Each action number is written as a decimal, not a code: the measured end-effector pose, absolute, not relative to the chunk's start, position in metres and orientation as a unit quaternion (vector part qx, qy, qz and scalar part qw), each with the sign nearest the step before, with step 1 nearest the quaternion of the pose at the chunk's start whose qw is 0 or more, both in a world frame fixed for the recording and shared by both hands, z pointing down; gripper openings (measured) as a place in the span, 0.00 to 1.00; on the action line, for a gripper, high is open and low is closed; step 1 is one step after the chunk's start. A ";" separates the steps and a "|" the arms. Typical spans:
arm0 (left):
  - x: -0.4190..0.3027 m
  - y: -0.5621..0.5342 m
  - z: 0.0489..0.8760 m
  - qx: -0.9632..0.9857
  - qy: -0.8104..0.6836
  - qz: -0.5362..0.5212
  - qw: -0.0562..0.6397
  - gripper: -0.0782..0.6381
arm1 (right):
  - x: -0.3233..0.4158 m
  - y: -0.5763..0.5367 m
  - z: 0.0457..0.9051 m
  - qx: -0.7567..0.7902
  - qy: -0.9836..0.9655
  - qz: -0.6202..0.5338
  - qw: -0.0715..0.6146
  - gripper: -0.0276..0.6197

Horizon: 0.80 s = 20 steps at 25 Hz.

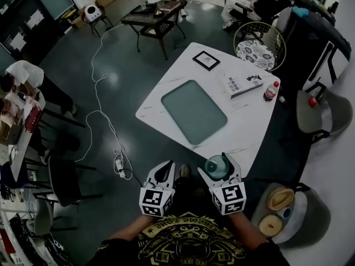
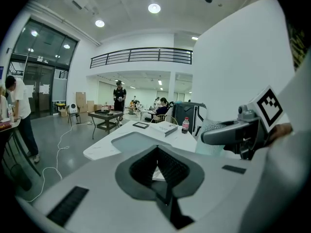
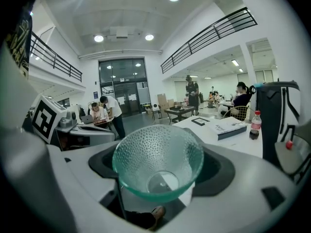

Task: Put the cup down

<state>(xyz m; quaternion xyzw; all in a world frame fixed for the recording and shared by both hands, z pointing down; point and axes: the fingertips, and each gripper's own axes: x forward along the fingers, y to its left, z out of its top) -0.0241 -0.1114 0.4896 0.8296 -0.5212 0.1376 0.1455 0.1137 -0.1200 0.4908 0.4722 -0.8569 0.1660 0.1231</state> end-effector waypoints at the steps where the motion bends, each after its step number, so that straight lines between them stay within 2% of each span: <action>1: -0.024 -0.115 0.491 0.829 -0.521 0.139 0.146 0.12 | 0.114 -0.123 0.492 0.472 -0.857 0.167 0.125 0.67; 20: -0.018 -0.224 0.498 0.844 -0.498 0.132 0.148 0.12 | 0.108 -0.224 0.498 0.484 -0.849 0.156 0.143 0.67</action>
